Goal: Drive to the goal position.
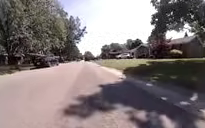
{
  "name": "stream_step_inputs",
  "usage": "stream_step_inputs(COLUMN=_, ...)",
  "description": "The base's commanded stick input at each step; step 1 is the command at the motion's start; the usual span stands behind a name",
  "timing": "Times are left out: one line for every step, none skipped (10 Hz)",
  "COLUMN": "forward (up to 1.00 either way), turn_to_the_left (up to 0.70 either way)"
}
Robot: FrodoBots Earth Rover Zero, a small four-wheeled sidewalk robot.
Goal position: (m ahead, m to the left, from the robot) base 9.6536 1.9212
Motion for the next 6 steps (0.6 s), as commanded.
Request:
stream_step_inputs(forward=0.50, turn_to_the_left=0.00)
stream_step_inputs(forward=0.50, turn_to_the_left=0.00)
stream_step_inputs(forward=0.50, turn_to_the_left=0.00)
stream_step_inputs(forward=0.50, turn_to_the_left=0.00)
stream_step_inputs(forward=0.50, turn_to_the_left=0.00)
stream_step_inputs(forward=0.50, turn_to_the_left=0.00)
